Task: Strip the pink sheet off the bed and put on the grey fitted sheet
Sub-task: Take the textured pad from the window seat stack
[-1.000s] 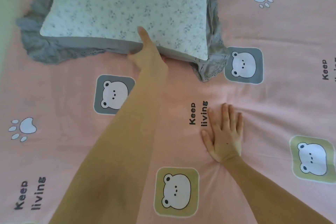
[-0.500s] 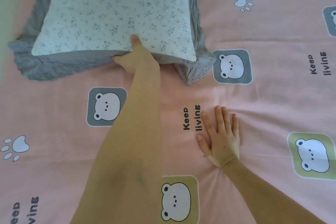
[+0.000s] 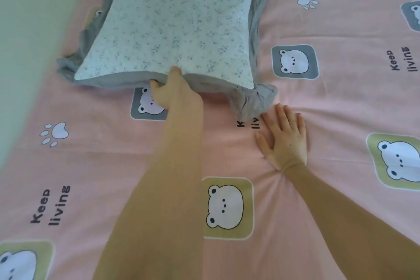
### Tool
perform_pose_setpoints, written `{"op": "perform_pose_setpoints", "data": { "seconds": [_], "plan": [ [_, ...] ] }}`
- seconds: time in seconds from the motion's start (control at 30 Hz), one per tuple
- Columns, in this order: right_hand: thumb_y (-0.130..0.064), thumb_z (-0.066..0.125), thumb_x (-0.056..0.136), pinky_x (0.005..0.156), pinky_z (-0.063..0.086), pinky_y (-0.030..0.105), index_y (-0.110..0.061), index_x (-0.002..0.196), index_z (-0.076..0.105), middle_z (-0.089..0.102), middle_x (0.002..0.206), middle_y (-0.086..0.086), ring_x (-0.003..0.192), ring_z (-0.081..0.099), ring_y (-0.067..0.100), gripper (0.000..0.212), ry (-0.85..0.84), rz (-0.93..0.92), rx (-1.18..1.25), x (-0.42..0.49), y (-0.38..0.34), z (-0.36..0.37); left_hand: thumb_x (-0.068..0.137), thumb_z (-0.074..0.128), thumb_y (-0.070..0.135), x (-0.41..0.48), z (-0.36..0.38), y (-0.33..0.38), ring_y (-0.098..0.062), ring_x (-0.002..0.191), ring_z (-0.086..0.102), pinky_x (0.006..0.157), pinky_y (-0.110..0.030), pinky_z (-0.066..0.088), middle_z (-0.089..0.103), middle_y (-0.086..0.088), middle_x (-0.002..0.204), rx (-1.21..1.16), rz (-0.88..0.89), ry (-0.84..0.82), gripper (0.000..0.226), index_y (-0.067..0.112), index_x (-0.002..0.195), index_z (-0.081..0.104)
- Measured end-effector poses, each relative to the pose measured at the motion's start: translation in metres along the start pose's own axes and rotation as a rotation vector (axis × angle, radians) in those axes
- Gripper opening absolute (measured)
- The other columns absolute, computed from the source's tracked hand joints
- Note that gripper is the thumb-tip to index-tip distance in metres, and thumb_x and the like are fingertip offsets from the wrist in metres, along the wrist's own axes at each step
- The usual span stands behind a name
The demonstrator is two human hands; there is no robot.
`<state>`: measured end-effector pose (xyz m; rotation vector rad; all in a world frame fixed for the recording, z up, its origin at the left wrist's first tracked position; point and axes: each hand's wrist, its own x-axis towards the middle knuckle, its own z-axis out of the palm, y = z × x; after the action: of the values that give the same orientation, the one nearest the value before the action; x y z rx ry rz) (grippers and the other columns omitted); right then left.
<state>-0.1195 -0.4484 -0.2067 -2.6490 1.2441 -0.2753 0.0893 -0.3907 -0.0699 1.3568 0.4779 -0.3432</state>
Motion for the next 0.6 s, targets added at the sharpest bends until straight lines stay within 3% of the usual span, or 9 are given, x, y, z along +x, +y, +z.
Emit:
{"op": "perform_pose_setpoints", "data": {
  "seconds": [0.07,0.13,0.23,0.33,0.47,0.6],
  "plan": [
    [-0.043,0.039,0.078,0.115,0.017,0.05,-0.008,0.133,0.052,0.051,0.138,0.016,0.135,0.039,0.031,0.066,0.08,0.029,0.169,-0.003,0.002,-0.006,0.081,0.068,0.004,-0.016,-0.028,-0.007,-0.019,0.096,0.062,0.09,-0.032,0.053,0.06,0.007,0.106,-0.042,-0.003,-0.02,0.059,0.017,0.134,0.048],
    [-0.035,0.043,0.075,0.115,0.018,0.05,-0.008,0.139,0.044,0.057,0.131,0.015,0.131,0.039,0.029,0.07,0.128,0.142,0.341,-0.017,0.006,-0.017,0.08,0.07,0.002,-0.036,-0.071,-0.017,-0.02,0.1,0.063,0.091,-0.034,0.053,0.063,0.003,0.114,-0.021,0.015,-0.008,0.06,0.018,0.134,0.049],
    [-0.05,0.037,0.079,0.112,0.027,0.045,-0.02,0.148,0.03,0.046,0.143,0.011,0.139,0.027,0.036,0.075,0.036,0.335,0.464,-0.063,0.014,-0.041,0.081,0.071,0.005,-0.059,-0.12,-0.019,-0.021,0.1,0.066,0.089,-0.042,0.054,0.065,-0.001,0.116,-0.019,-0.018,-0.004,0.054,0.021,0.129,0.052],
    [-0.058,0.033,0.077,0.107,0.031,0.04,-0.03,0.149,0.023,0.039,0.149,0.004,0.142,0.026,0.029,0.078,-0.128,0.356,0.51,-0.12,0.023,-0.068,0.085,0.067,0.003,-0.095,-0.161,-0.023,-0.021,0.098,0.067,0.083,-0.038,0.057,0.066,-0.001,0.113,-0.012,-0.069,-0.012,0.05,0.025,0.127,0.052],
    [-0.06,0.042,0.084,0.101,0.04,0.039,-0.047,0.145,0.022,0.051,0.138,-0.005,0.121,0.051,0.02,0.066,-0.204,0.431,0.695,-0.166,0.015,-0.107,0.083,0.068,0.004,-0.14,-0.207,-0.034,-0.017,0.096,0.067,0.089,-0.036,0.055,0.069,0.005,0.104,0.055,-0.057,0.015,0.048,0.023,0.126,0.056],
    [-0.048,0.052,0.092,0.092,0.046,0.032,-0.04,0.147,0.019,0.061,0.113,-0.007,0.099,0.058,0.011,0.064,-0.304,0.516,0.954,-0.187,-0.031,-0.145,0.084,0.068,0.009,-0.197,-0.264,-0.046,-0.013,0.095,0.065,0.094,-0.037,0.051,0.066,0.013,0.096,0.107,-0.158,0.097,0.047,0.025,0.126,0.055]
  ]
}}
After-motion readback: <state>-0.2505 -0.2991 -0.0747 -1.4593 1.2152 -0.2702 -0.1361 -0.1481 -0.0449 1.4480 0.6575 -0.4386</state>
